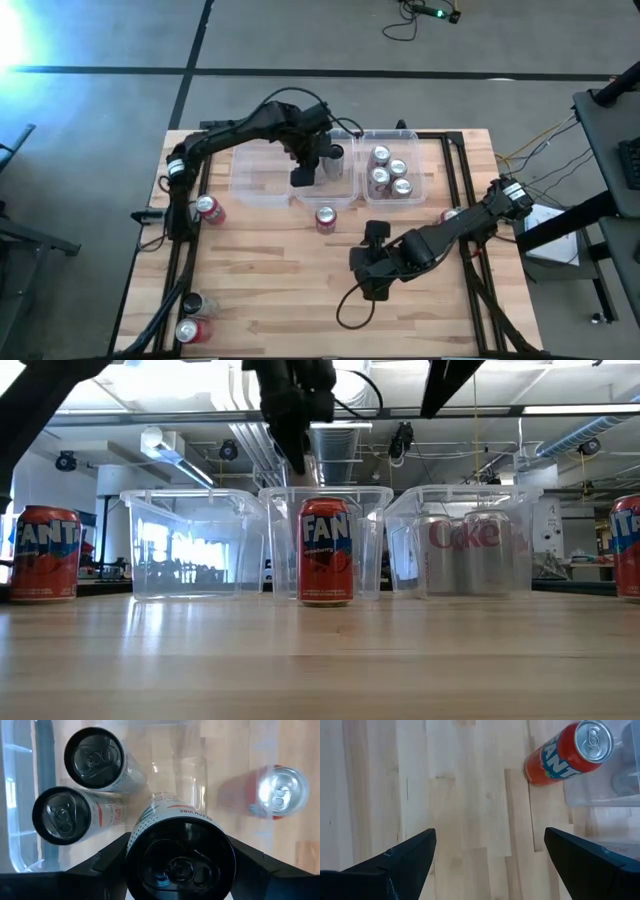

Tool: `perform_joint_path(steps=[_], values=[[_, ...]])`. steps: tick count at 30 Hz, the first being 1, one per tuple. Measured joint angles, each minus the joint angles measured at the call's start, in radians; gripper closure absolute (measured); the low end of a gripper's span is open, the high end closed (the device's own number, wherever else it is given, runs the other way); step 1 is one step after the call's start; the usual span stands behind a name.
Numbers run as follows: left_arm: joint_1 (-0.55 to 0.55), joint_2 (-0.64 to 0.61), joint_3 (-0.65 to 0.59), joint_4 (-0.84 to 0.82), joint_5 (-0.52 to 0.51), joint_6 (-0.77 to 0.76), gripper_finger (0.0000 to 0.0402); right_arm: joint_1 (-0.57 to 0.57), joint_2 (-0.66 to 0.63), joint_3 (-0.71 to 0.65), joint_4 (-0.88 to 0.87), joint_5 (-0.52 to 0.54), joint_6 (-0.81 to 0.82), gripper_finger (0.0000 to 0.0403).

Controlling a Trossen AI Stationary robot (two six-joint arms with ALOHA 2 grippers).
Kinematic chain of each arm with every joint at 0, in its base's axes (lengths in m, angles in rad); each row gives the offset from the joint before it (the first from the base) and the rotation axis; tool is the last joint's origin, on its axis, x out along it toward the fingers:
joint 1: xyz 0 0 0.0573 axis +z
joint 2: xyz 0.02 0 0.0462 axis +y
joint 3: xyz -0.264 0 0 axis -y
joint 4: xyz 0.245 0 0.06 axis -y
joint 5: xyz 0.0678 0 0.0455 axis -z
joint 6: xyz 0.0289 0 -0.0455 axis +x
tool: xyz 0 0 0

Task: Sort soda cans
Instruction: Put the top white pink soda can into the middle transparent bin

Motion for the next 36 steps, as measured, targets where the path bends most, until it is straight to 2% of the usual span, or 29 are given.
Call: perform_joint_path(steps=[16, 24, 36], values=[[0.018, 0.104, -0.003, 0.022, -0.008, -0.054, 0.0163, 0.003, 0.0, -0.078, 0.014, 0.016, 0.008, 0.0035], [0.019, 0.127, -0.003, 0.042, -0.025, -0.062, 0.0131, 0.003, 0.0, -0.088, 0.02, 0.015, 0.018, 0.0035], [0.025, 0.155, -0.003, 0.041, -0.033, -0.063, 0.013, 0.005, 0.0, -0.088, 0.021, 0.011, 0.016, 0.0035]])
